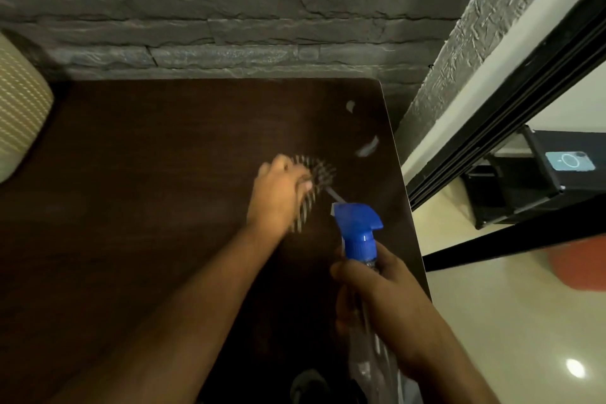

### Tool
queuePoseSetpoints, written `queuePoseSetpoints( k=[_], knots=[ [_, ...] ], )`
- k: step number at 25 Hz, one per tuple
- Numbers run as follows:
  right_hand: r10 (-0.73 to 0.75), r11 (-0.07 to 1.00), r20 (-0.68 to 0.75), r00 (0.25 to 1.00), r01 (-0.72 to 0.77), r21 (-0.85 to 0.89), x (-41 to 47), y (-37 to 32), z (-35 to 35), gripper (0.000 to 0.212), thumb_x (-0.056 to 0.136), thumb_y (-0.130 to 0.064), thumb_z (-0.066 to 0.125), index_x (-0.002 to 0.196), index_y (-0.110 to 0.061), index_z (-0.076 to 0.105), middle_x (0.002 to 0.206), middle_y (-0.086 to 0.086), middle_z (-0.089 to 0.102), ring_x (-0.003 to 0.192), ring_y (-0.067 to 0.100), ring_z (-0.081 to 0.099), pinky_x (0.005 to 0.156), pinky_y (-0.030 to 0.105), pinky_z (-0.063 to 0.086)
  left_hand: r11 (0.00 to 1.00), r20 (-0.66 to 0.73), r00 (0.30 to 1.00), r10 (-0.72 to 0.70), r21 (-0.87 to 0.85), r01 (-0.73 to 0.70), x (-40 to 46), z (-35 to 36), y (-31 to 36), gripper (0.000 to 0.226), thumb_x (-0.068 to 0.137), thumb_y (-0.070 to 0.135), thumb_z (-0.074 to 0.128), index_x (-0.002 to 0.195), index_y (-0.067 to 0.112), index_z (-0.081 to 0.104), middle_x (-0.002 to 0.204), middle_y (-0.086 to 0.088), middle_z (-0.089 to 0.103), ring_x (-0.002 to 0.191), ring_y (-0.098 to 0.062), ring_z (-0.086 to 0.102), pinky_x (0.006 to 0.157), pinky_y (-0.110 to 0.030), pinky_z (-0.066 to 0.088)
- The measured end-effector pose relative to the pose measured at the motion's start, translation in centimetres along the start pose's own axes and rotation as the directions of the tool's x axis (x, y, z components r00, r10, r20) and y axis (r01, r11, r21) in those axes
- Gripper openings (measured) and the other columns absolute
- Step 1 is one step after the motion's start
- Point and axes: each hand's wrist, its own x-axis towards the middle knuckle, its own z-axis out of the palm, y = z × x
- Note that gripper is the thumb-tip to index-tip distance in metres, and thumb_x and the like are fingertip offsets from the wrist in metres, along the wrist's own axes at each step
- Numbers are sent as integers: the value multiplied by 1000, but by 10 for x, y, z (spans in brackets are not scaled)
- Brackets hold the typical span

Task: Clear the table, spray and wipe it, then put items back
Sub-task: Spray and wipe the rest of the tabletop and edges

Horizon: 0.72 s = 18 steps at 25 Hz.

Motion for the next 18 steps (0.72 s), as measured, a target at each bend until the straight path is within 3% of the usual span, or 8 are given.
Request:
queuePoseSetpoints(
  k=[3, 6, 9, 12, 15, 17, 18],
  knots=[
    [10, 1000, 6, 1000, -10, -19, -11, 5, -1, 20, 81, -15, 64, 100, -16, 57, 62, 13, 57, 53, 26, 57, 57, 35, 53, 990, 16, 991, 131, -49, -130, -101, -20, -28, 31, 88, 40, 49, 101, 24, 71, 101, 1, 57, 86, -23, 53, 81, -33, 45],
    [10, 1000, -14, 1000, -10, -19, -13, 9, 1, 21, 81, -15, 64, 101, -18, 58, 63, 13, 58, 53, 25, 57, 59, 36, 53, 999, -53, 998, 26, 37, -24, -42, -28, -66, 32, 87, 41, 49, 99, 21, 72, 97, -4, 58, 86, -30, 56, 81, -36, 45],
    [4, 1000, -41, 999, -4, -12, -7, 20, 14, 22, 81, -15, 65, 102, -17, 57, 59, 14, 57, 51, 26, 55, 55, 35, 52, 993, -92, 990, -102, 48, 107, 34, -14, -44, 24, 90, 32, 59, 109, 22, 69, 112, -7, 55, 102, -33, 52, 90, -38, 44],
    [-3, 1000, -93, 996, 2, -6, -7, 29, 25, 20, 82, -14, 64, 100, -13, 57, 57, 15, 56, 50, 28, 54, 56, 38, 49, 994, 98, 990, 103, -46, -98, -22, -1, -7, 24, 90, 35, 58, 110, 25, 68, 111, -1, 54, 99, -23, 49, 87, -35, 42],
    [7, 1000, -107, 994, -6, 15, -17, 33, 32, 20, 82, -15, 65, 100, -16, 58, 58, 14, 57, 52, 29, 55, 61, 43, 49, 964, 95, 965, 246, -123, -234, -111, -30, -45, 31, 88, 42, 49, 104, 26, 71, 101, 2, 58, 88, -21, 52, 80, -34, 45],
    [13, 1000, -113, 993, -11, 22, -22, 36, 34, 22, 82, -15, 65, 103, -17, 57, 58, 12, 58, 52, 29, 55, 63, 44, 50, 982, 24, 981, 190, -24, -189, -78, -44, -87, 32, 87, 44, 50, 99, 24, 72, 98, -2, 60, 86, -28, 57, 79, -38, 48],
    [16, 1000, -120, 993, -13, 21, -24, 37, 36, 23, 83, -15, 64, 104, -17, 56, 58, 12, 58, 53, 28, 55, 63, 43, 50, 996, -19, 996, 89, 24, -89, -45, -47, -100, 29, 87, 42, 54, 100, 23, 71, 100, -5, 59, 89, -32, 58, 81, -40, 49]
  ],
)
